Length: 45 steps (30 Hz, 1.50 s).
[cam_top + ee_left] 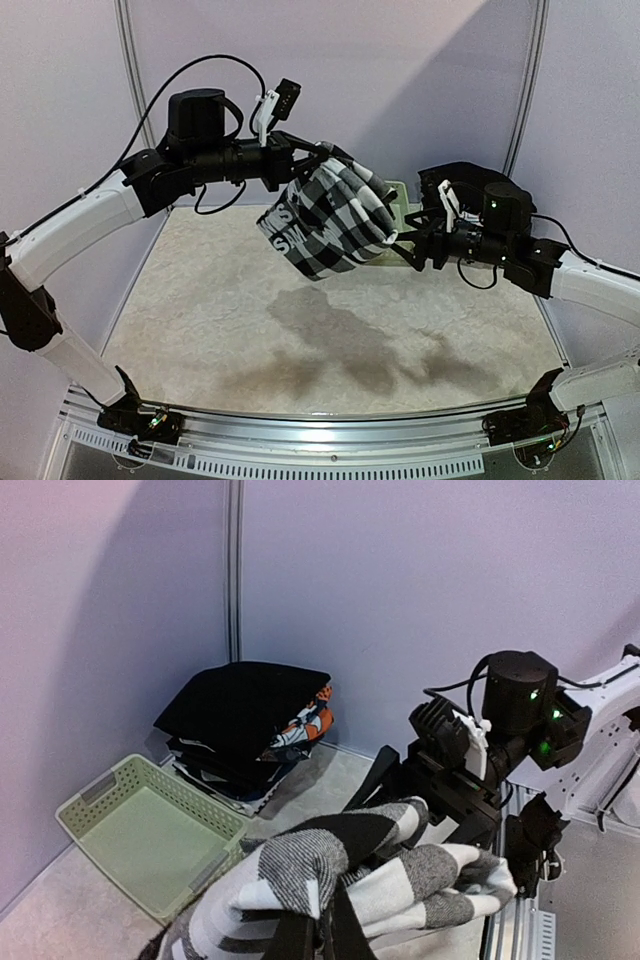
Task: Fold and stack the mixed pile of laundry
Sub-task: Pass from the left arm to the right
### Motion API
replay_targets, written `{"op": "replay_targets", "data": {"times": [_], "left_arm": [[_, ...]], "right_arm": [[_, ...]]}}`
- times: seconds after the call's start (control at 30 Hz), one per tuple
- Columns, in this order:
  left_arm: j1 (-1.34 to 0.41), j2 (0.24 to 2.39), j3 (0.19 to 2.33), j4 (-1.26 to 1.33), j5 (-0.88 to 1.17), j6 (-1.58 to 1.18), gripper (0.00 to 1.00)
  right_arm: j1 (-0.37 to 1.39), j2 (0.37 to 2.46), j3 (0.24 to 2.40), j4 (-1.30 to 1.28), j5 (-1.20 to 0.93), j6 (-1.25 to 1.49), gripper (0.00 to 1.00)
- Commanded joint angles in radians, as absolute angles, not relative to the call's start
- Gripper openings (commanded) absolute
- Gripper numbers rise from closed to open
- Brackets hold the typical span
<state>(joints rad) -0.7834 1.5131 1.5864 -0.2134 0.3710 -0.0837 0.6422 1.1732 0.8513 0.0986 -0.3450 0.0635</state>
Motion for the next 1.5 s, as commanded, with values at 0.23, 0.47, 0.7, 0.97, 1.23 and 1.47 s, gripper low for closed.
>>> {"op": "replay_targets", "data": {"times": [0.23,0.47,0.7,0.97,1.23,1.47], "left_arm": [[-0.792,1.455,1.554,-0.134,0.431,-0.123,0.0],[-0.789,1.44,1.526,-0.146,0.377,-0.108,0.0],[-0.765,1.38,1.405,-0.109,0.31,-0.136,0.0],[-0.697,1.255,1.209,-0.043,0.245,-0.193,0.0],[-0.675,1.171,1.138,-0.222,-0.061,-0.228,0.92],[-0.69,0.995,0.973,-0.263,-0.052,-0.226,0.94]], "right_arm": [[0.651,1.373,0.964,0.237,-0.35,0.011,0.68],[0.663,1.354,0.941,0.275,-0.364,0.023,0.09],[0.717,1.203,0.921,0.271,-0.445,0.036,0.0],[0.787,1.138,1.07,0.146,-0.373,0.011,0.0],[0.901,1.272,1.448,-0.082,-0.292,-0.096,0.0],[0.951,1.471,1.831,-0.226,-0.161,-0.116,0.0]]}}
